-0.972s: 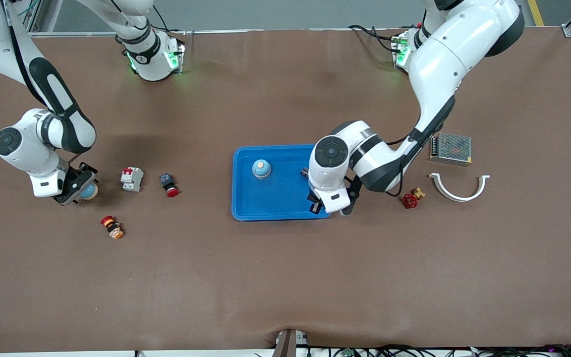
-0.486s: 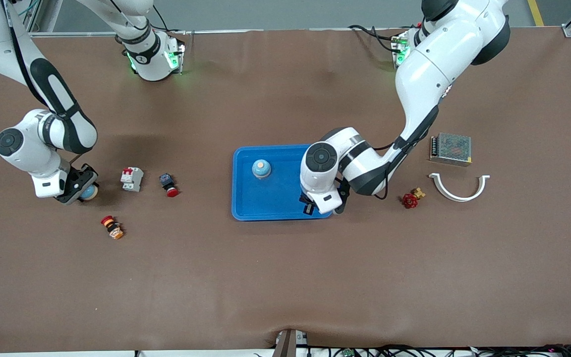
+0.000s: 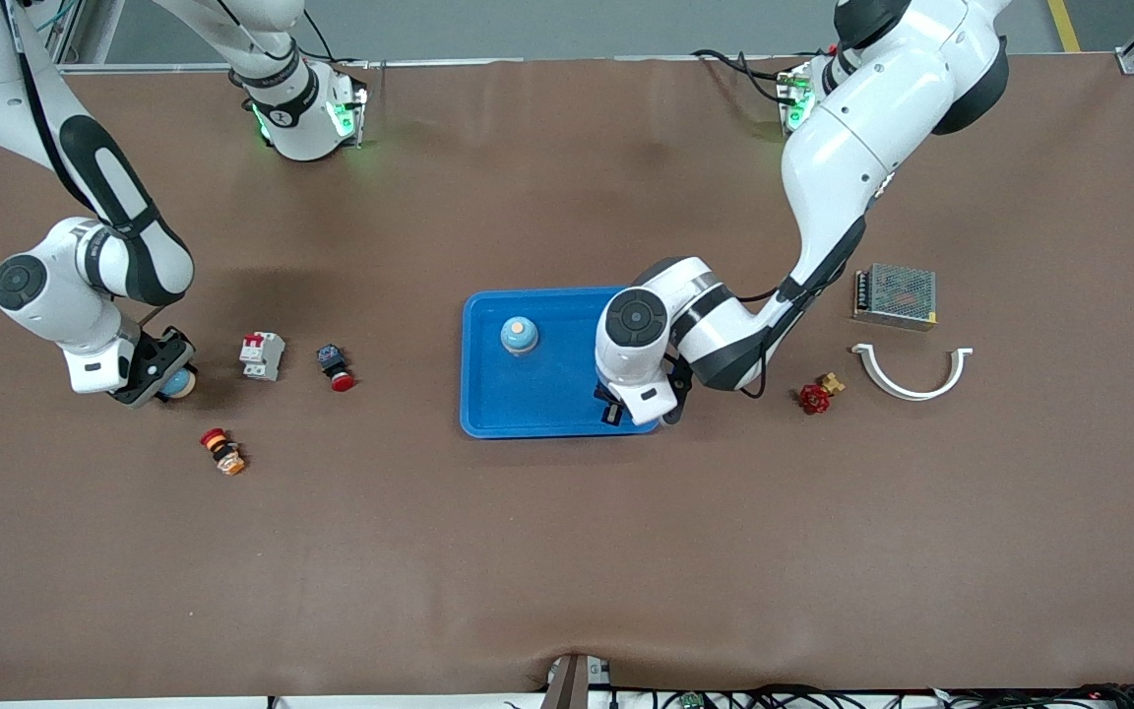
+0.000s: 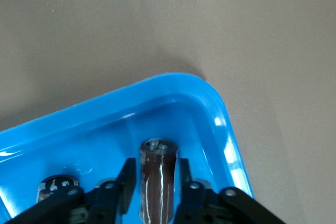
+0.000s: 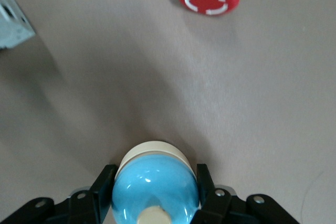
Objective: Place electrolytic capacitor and blue bell in tray
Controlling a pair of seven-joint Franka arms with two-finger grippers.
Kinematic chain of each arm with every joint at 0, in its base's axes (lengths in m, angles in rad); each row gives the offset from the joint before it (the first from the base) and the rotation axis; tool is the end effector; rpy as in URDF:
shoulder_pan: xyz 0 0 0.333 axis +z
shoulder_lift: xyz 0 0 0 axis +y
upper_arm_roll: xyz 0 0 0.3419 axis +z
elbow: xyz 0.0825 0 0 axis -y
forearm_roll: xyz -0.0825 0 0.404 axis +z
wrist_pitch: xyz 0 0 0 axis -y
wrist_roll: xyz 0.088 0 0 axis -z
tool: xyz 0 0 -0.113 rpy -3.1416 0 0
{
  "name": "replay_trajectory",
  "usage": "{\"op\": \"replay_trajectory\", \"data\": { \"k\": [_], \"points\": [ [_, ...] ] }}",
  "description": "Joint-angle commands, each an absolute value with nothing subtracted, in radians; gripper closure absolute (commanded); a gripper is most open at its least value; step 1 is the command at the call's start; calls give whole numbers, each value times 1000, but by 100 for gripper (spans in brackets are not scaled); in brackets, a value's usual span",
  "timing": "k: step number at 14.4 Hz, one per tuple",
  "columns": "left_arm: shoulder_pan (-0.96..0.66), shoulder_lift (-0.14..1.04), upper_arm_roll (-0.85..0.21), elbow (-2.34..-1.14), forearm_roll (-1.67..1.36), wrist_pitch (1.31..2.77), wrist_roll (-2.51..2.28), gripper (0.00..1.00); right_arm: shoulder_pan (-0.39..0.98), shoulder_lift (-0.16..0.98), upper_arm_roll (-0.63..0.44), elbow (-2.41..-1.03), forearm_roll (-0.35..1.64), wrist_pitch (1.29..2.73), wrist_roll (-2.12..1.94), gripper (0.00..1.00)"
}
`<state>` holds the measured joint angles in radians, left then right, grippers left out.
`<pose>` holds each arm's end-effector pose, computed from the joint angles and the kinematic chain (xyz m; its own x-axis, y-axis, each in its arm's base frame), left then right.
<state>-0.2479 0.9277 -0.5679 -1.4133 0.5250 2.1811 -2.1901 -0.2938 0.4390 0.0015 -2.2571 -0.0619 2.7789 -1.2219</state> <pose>0.5955 -0.4705 0.1959 0.3120 0.9499 -0.0189 0.9499 -0.3122 -0.0124 0.5423 -0.1604 0.1730 0.5516 0.8341 0.0036 0.8309 -0.5498 0.0859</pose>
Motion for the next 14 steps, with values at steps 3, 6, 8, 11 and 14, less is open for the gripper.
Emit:
{"op": "replay_trajectory", "data": {
  "k": [3, 6, 8, 11, 14],
  "points": [
    [-264, 928, -554, -1391, 520, 2172, -2171, 0, -313, 380, 50, -2183, -60, 2653, -1209, 62],
    [-256, 907, -555, -1388, 515, 2163, -2168, 0, -298, 357, 78, -2013, -17, 2374, -1154, 62],
    [-249, 887, -557, -1384, 518, 2161, -2166, 0, -249, 336, 86, -1903, -17, 2216, -1050, 63],
    [-210, 851, -561, -1382, 511, 2125, -2093, 0, -148, 325, 84, -1746, -18, 2006, -844, 63],
    [-169, 796, -565, -1378, 509, 2073, -1967, 0, -37, 324, 86, -1654, -17, 1896, -566, 64]
  ]
}}
